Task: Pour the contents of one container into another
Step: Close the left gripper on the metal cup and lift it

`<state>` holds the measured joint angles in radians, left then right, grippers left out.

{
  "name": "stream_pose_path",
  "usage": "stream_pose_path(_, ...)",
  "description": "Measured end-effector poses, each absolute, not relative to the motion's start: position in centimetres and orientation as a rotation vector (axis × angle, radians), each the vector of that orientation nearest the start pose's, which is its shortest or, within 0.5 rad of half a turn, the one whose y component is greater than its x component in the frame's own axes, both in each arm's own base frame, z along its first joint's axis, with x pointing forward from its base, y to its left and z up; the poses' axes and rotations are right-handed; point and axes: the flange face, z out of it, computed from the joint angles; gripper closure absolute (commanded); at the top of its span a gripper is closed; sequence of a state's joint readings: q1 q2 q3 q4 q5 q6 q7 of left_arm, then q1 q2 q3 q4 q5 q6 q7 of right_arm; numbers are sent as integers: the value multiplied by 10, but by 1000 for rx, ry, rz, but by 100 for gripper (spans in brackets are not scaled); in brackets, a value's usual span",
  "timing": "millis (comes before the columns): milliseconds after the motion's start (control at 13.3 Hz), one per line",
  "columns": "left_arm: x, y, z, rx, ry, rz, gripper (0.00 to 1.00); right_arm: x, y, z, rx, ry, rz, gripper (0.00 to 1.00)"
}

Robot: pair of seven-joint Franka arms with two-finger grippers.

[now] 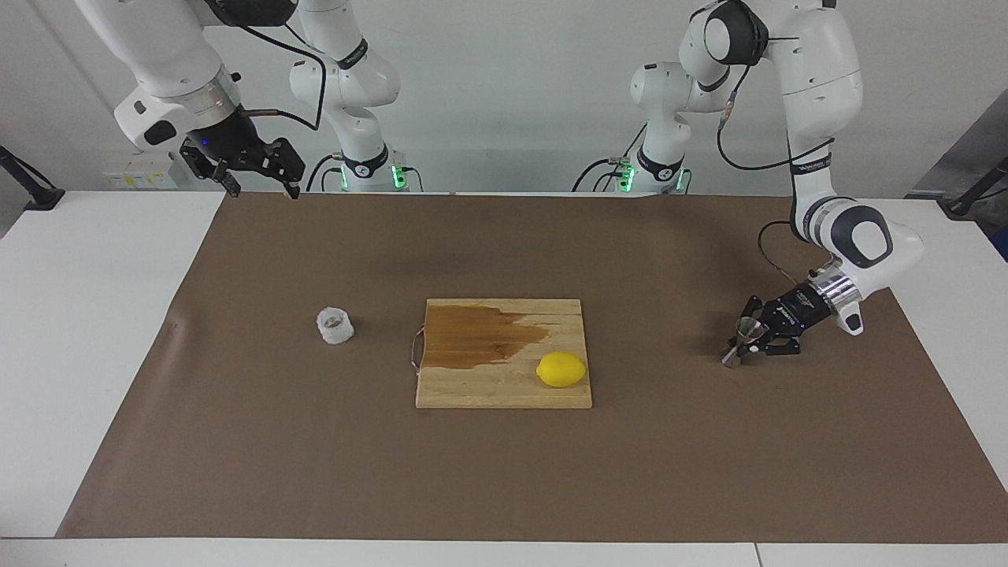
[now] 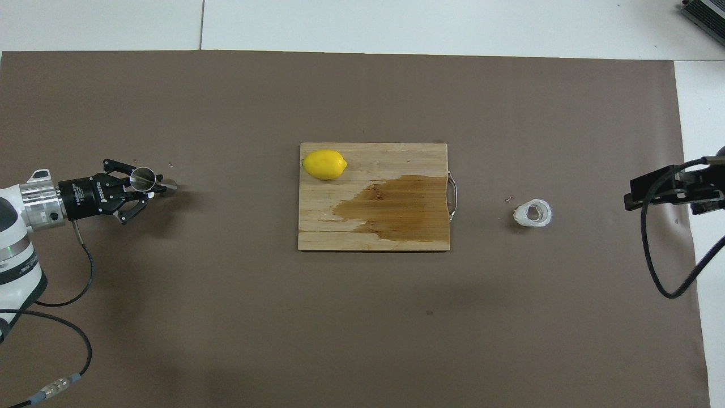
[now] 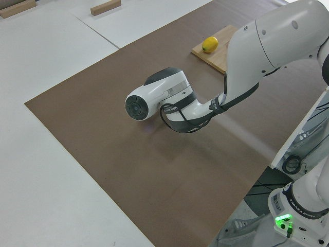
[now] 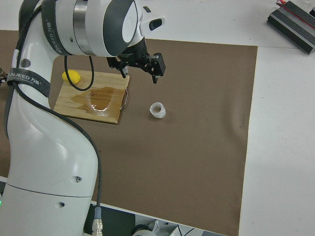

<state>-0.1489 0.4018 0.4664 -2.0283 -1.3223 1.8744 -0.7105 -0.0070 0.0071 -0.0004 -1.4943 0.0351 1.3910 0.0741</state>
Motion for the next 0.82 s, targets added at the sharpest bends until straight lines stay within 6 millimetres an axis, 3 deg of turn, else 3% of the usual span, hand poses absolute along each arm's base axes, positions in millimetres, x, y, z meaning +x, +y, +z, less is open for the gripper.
stream_pose_path(450,575,91,286,1371,1679,-704,100,538,0,641,-3103,120,173,0)
stream_pose_path(824,579,45,305,1414,1608,-780,100,538,0,641,-3103,120,173,0)
